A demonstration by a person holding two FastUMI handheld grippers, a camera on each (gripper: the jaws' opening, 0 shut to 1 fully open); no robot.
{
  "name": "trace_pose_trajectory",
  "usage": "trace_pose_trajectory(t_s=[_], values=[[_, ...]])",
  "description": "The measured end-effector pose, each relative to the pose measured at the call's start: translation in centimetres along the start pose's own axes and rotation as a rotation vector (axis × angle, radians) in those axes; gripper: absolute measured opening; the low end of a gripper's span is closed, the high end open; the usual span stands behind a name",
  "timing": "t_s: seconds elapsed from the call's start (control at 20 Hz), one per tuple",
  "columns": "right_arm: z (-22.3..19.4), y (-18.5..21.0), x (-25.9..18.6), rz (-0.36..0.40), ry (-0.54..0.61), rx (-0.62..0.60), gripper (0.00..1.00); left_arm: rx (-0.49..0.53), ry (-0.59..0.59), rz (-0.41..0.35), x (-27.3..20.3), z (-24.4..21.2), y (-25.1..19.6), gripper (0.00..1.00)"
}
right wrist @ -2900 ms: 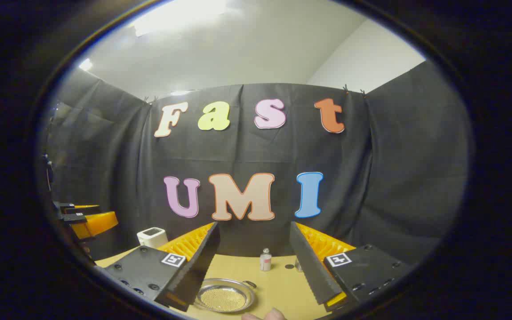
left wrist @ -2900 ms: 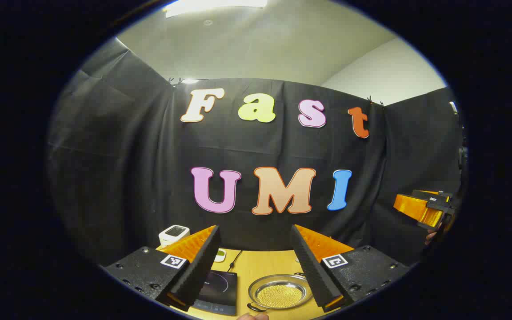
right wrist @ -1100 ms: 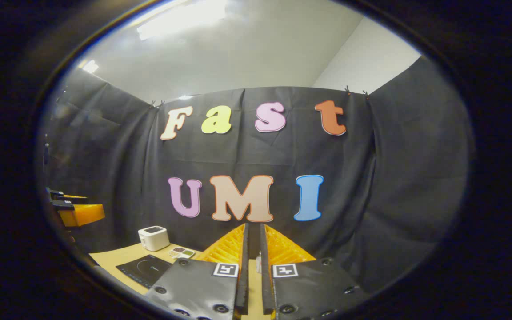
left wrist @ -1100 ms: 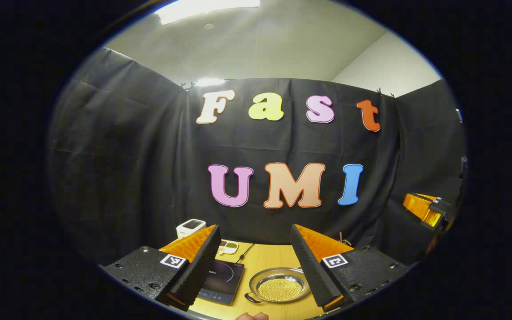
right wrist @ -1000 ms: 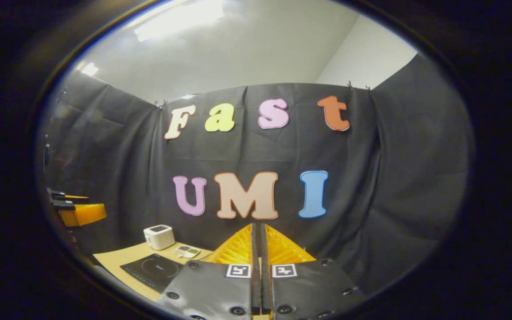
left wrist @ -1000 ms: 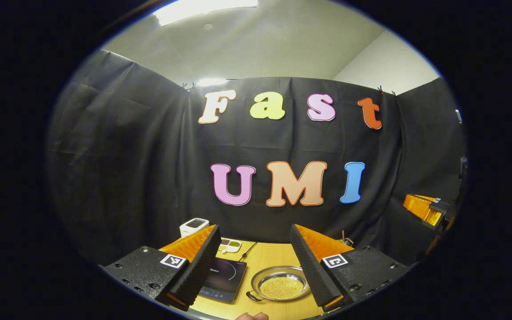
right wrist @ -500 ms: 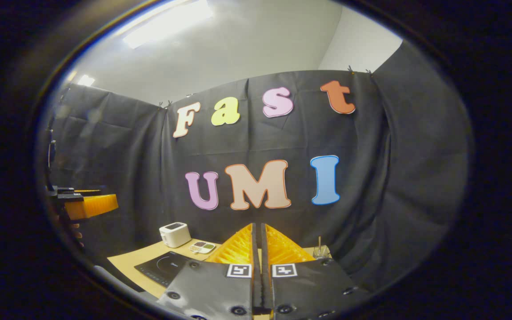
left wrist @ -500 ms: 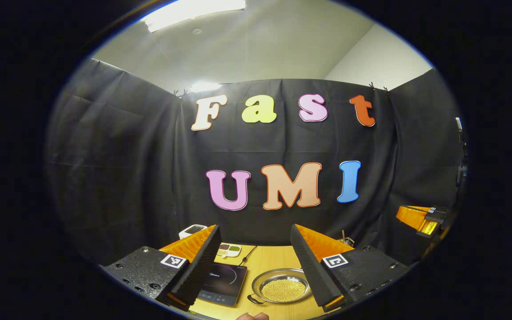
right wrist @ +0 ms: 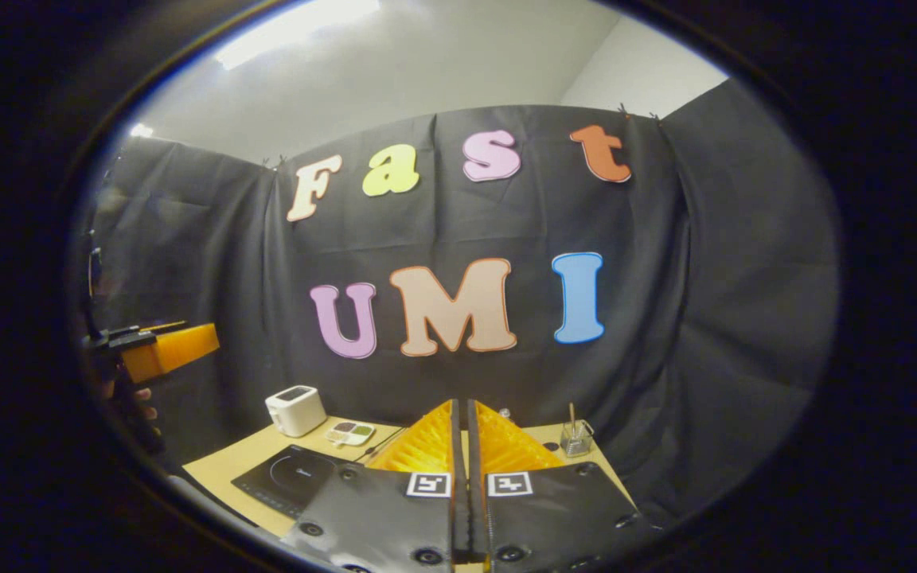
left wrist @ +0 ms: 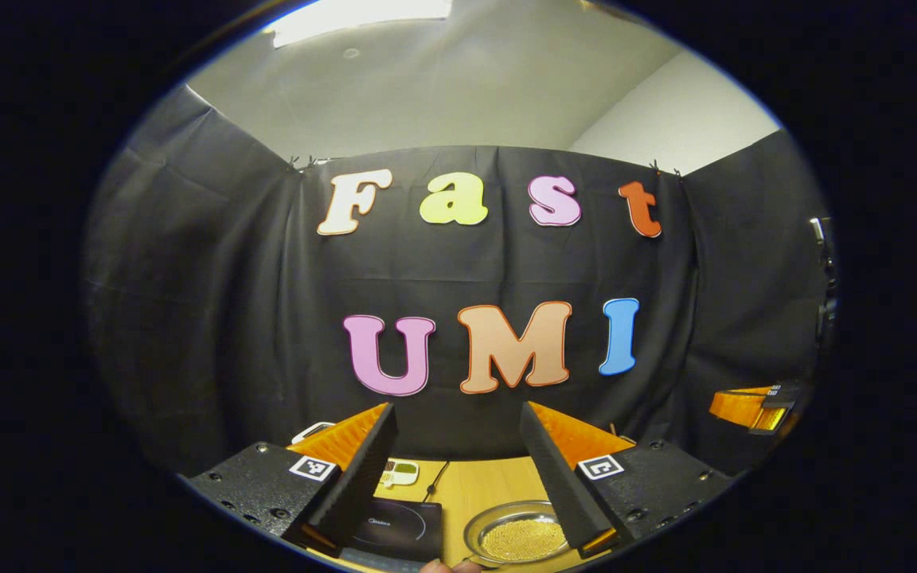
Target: First push the handle of the pot to place it horizontally, then grasp the pot with both hands and set it on the induction cooktop.
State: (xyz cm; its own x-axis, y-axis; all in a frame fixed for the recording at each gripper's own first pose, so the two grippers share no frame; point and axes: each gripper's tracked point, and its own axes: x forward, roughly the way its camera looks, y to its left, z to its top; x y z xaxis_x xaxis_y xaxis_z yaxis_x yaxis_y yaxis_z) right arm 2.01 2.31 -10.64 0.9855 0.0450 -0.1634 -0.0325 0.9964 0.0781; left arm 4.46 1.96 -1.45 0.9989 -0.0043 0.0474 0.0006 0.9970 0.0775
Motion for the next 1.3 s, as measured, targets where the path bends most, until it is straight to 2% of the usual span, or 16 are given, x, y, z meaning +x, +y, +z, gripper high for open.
trace_pose_trajectory(t_s=[0.25,0.3,0.35,0.4,0.5,0.55,0.6,0.75,0.8,0.85,1.05,1.1,1.3], values=[[-5.1,4.7,2.4,-0.082,0.114,0.008,0.03,-0.038,0.04,-0.064,3.7,-4.4,6.4,0.95],[-6.4,5.6,2.7,-0.095,0.142,0.011,0.0,-0.038,0.045,-0.075,4.3,-5.2,7.3,0.95],[-7.7,6.3,3.0,-0.11,0.166,0.006,0.03,-0.032,0.035,-0.089,4.9,-5.5,8.1,0.95],[-8.8,7.1,3.3,-0.12,0.194,0.005,0.0,-0.024,0.032,-0.1,5.4,-5.9,8.8,0.93],[-11.6,8.6,3.6,-0.127,0.251,0.023,0.03,-0.017,0.03,-0.114,5.7,-6.7,10.2,0.95],[-12.8,8.9,3.9,-0.135,0.276,0.033,0.0,-0.022,0.025,-0.114,5.9,-7.2,10.8,0.95],[-14.1,9.4,4.1,-0.142,0.304,0.047,0.0,-0.027,0.024,-0.115,6.1,-7.9,11.3,0.92],[-17.9,10.6,4.0,-0.156,0.384,0.085,0.0,-0.043,0.062,-0.121,6.4,-10.2,12.3,0.95],[-19.1,10.9,3.9,-0.165,0.411,0.096,0.12,-0.051,0.071,-0.127,6.5,-10.8,12.5,0.96],[-20.2,11.2,3.7,-0.173,0.432,0.11,0.02,-0.058,0.076,-0.131,6.7,-11.3,12.7,0.92],[-24.6,12.4,2.7,-0.187,0.535,0.11,0.02,-0.075,0.095,-0.13,7.0,-12.6,13.9,0.96],[-25.5,12.7,2.5,-0.185,0.558,0.114,0.0,-0.077,0.098,-0.127,7.0,-13.0,14.1,0.96],[-29.5,13.5,1.8,-0.187,0.648,0.127,0.02,-0.092,0.107,-0.111,7.4,-13.6,15.1,0.92]])
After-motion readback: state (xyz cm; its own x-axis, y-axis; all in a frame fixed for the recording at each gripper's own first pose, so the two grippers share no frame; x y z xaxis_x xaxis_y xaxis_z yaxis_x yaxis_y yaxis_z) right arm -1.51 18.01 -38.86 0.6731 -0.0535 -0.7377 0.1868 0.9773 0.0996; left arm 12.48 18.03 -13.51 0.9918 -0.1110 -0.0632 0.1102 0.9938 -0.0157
